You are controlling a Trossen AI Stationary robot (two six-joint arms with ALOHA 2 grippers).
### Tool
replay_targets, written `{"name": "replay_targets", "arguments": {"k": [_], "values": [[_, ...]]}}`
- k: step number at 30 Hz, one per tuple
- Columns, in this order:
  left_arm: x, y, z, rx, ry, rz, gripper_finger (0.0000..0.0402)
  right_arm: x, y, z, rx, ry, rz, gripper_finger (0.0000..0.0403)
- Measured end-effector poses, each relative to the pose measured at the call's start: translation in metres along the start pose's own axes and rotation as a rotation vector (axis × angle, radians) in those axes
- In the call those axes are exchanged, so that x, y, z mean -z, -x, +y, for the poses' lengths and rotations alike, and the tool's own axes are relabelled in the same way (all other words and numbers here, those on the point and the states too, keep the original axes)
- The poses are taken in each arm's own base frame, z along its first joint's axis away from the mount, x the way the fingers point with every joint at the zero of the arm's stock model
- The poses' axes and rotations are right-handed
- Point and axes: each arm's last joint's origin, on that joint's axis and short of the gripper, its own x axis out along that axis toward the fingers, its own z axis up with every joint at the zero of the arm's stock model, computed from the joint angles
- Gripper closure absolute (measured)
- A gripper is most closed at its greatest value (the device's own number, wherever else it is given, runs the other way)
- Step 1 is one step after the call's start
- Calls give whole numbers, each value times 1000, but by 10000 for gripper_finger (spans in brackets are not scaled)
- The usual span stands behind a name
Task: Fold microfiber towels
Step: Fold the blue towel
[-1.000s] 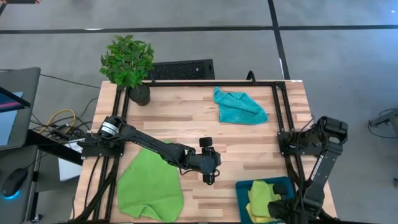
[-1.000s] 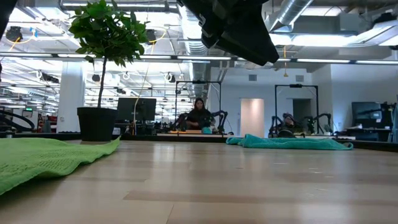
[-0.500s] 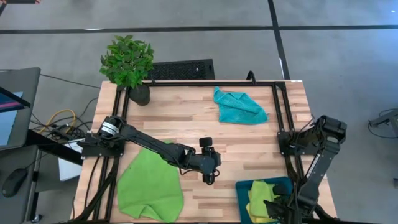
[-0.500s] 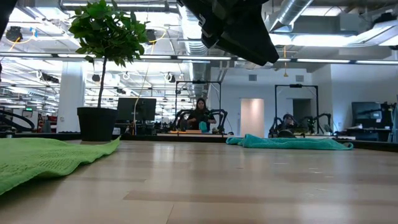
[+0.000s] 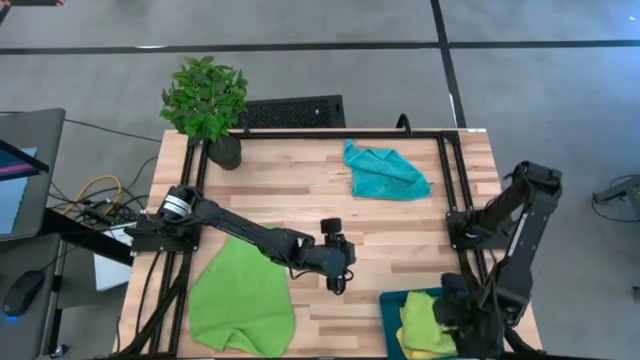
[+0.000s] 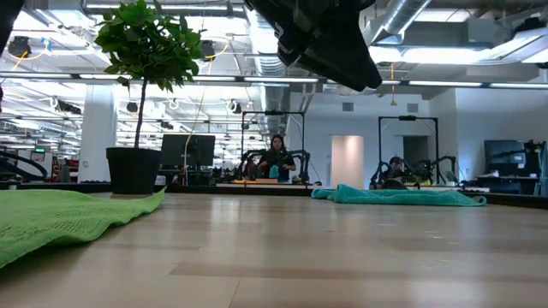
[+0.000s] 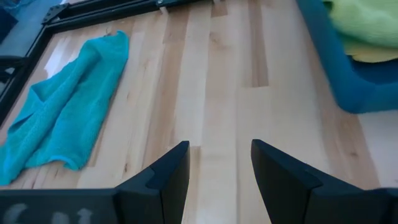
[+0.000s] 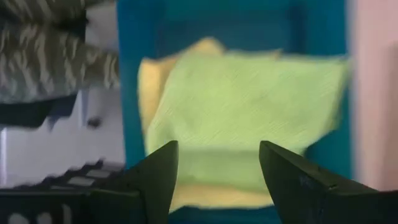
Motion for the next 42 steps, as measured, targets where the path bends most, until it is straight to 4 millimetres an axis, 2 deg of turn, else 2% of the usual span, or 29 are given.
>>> {"name": "replay_targets", "arguments": {"k": [3, 7, 12, 18, 23, 29, 37, 42], "values": [[-1, -9, 19, -2, 31, 15, 237, -3, 14, -7, 17, 34, -101, 154], [0, -24, 55, -21, 88, 37, 237, -9, 28, -15, 28, 52, -201, 154], [12, -49, 107, -11, 303, 96, 237, -17, 34, -24, 98, 124, -284, 154], [25, -80, 164, -21, 626, 60, 237, -27, 33, -39, 186, 136, -260, 154], [39, -88, 194, -52, 732, 91, 237, -31, 32, -50, 255, 118, -221, 154], [40, -89, 200, -52, 761, 86, 237, -36, 31, -57, 283, 94, -212, 154], [59, -119, 190, 3, 748, 107, 237, -36, 31, -57, 278, 91, -207, 154], [60, -121, 191, 2, 750, 102, 237, -36, 31, -56, 270, 90, -196, 154]]}}
